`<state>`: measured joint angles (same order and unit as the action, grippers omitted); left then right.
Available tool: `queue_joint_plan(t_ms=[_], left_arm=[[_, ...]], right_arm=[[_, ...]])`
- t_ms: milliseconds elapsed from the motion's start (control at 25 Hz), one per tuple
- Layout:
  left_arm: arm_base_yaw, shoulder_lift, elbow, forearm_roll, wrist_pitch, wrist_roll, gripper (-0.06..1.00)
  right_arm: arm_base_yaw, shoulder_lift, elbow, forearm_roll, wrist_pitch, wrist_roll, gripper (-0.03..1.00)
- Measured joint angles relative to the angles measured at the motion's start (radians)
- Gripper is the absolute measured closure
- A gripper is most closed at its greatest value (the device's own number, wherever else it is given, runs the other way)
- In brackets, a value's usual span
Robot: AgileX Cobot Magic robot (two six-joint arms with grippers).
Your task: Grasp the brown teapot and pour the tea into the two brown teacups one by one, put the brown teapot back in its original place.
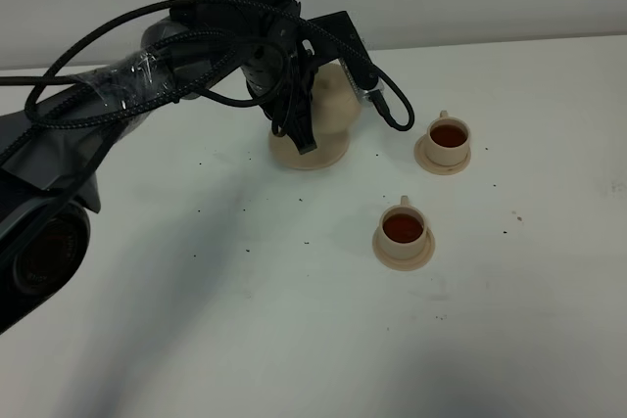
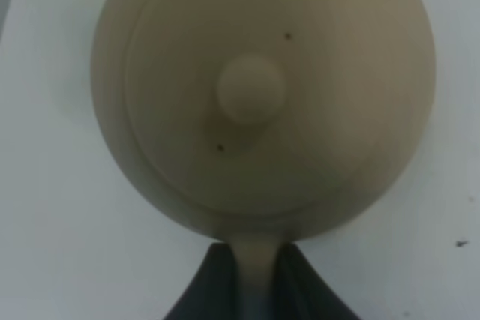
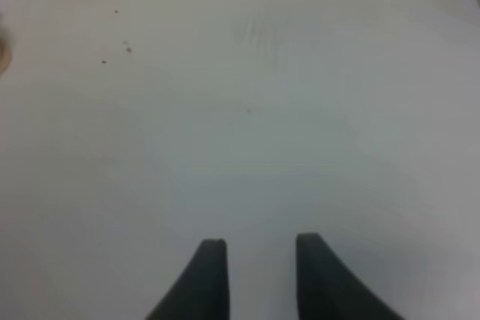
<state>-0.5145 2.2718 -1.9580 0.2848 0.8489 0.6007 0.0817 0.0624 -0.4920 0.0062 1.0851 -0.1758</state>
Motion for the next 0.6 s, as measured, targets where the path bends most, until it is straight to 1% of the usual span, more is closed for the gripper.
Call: queue_joint_plan(t_ms=[160, 400, 520, 600], left_arm=[[0.029, 0.008, -0.01, -0.018, -0.006, 0.14, 0.82], [0.087, 0.008, -0.012, -0.071, -0.042, 0.288, 0.82], [0.096, 0.026, -0.014, -0.079, -0.077, 0.363, 0.82], [0.096, 0.053, -0.021, -0.08, -0.08, 0.417, 0.82]], right_arm=[[0.0, 0.0, 0.0, 0.002, 0.0, 0.0, 0.73], [0.0, 0.0, 0.0, 0.003, 0.0, 0.0, 0.73], [0.0, 0.0, 0.0, 0.003, 0.0, 0.0, 0.73], [0.0, 0.0, 0.0, 0.003, 0.0, 0.0, 0.73]])
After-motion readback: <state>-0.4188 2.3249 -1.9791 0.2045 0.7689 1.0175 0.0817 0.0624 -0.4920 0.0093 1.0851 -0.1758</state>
